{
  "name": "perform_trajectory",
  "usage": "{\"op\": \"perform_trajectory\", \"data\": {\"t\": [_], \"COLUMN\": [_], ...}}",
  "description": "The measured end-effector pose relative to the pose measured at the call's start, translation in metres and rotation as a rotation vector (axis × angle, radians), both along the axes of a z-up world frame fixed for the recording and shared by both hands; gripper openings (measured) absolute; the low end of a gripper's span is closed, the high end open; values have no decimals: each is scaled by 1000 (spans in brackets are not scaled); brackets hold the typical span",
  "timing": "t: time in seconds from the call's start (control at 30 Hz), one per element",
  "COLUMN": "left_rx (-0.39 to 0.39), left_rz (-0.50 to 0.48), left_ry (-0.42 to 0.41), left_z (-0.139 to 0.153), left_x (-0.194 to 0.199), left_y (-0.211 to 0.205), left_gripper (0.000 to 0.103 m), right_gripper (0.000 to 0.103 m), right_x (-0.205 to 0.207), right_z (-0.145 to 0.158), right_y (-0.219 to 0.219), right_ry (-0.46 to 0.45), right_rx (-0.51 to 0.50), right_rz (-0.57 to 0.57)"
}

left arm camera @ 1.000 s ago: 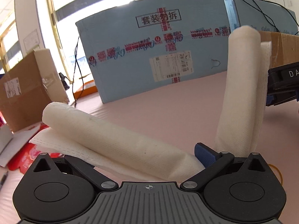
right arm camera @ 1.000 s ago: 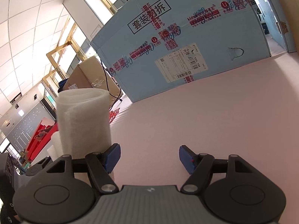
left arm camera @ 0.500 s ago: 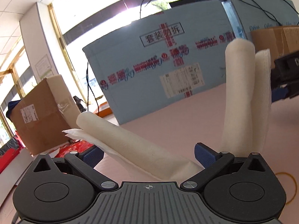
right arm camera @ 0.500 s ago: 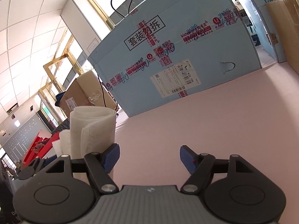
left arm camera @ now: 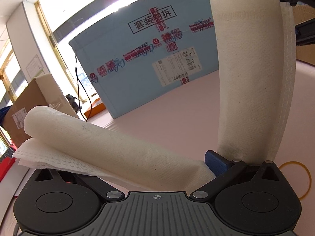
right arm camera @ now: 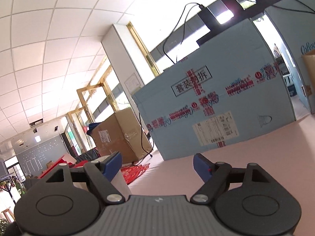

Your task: Fold shopping bag

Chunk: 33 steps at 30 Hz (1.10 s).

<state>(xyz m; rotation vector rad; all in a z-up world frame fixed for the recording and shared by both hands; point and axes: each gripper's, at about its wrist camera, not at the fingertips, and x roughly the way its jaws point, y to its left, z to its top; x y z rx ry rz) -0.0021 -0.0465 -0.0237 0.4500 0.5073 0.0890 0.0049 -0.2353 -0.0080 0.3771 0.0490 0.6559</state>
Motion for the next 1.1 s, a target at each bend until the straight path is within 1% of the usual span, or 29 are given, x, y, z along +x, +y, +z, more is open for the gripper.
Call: {"op": "perform_trajectory", "data": {"t": [0.1,0.17,0.23,0.3,0.33,0.37,0.4,0.43,0.5,0.6,0.7,0.8,1.0,1.1], "left_rx": [-3,-18,-33,-48,-56,-63,-71,-78,-93,-114,-134,-155,-199,-317], "left_rz": [-7,5,16,28,34,39,45,51,63,97,132,166,231,191], "left_ry": [1,-16,-33,-50,-58,-66,-75,-83,-99,-88,-78,-67,-50,-126], "left_z": [0,3,6,9,10,12,13,15,18,17,16,15,13,21], "left_x": [8,7,6,5,5,4,4,3,3,2,1,0,-2,-16], "left_y": [-4,1,6,10,12,15,17,19,24,37,49,62,88,99], "left_gripper": [103,103,103,103,103,103,103,103,103,103,103,103,103,103], "right_gripper": [86,89,93,93,93,93,92,91,90,89,89,89,89,85], "right_x": [-12,-19,-24,-22,-18,-11,-2,5,22,33,39,41,34,29], "right_z": [6,11,16,19,18,16,14,11,1,-16,-26,-31,-35,-29], "right_y": [-7,-12,-14,-9,-6,0,7,12,25,42,51,51,51,42], "right_ry": [-75,-112,-144,-131,-112,-63,0,44,172,279,350,379,368,330], "right_rx": [50,61,45,-33,-70,-126,-193,-238,-371,-533,-619,-633,-637,-578], "right_rz": [1,-4,-15,-50,-63,-83,-97,-106,-125,-164,-182,-196,-198,-208]}}
